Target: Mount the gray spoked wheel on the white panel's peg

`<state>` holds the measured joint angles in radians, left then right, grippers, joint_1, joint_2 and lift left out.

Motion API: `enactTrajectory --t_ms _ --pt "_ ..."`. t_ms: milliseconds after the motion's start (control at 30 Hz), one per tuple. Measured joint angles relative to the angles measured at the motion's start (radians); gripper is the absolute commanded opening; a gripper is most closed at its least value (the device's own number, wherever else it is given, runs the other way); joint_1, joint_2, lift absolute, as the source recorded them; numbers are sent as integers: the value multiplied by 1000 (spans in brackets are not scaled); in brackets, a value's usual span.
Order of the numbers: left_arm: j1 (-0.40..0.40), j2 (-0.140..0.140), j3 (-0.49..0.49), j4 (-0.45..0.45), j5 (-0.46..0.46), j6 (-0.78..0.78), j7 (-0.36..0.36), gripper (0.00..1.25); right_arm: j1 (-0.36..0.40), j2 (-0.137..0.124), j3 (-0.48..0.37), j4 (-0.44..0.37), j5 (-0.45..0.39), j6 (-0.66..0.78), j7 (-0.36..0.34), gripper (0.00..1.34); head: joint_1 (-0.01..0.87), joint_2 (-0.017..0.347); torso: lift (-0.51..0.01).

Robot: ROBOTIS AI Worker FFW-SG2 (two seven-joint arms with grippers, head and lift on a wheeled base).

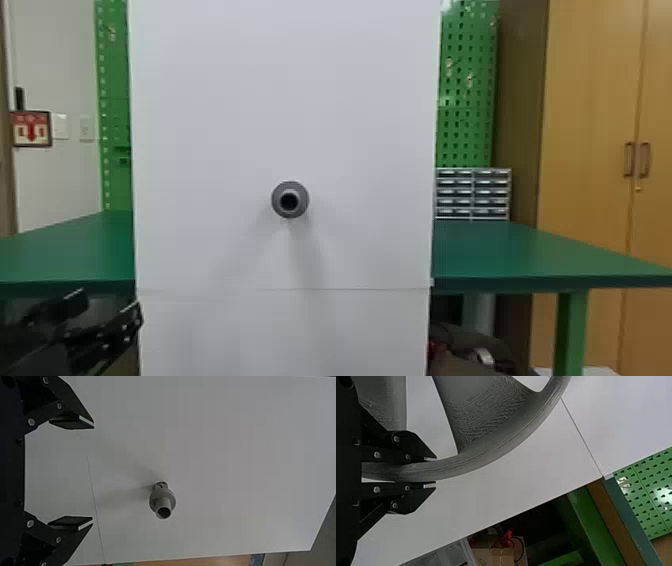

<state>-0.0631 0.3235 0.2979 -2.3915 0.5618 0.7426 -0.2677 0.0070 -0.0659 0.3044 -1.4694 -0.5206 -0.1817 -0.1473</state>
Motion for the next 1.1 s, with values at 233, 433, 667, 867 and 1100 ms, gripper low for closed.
enactTrajectory --t_ms 233,433,667,867,1100 --pt "13 3 4 0 47 9 15 845 1 3 -5 0 5 5 0 198 91 -8 -483" --pt "14 4 2 0 64 23 15 845 -1 3 -6 0 8 7 0 198 91 -8 -483" --pt "14 8 -1 0 71 27 15 845 -1 4 -10 0 11 9 0 198 91 -8 -483" --pt "12 9 -3 0 69 32 15 845 0 5 -13 0 13 13 0 198 91 -8 -483" --pt "9 9 -3 0 62 37 15 845 2 7 -19 0 16 25 0 198 91 -8 -483"
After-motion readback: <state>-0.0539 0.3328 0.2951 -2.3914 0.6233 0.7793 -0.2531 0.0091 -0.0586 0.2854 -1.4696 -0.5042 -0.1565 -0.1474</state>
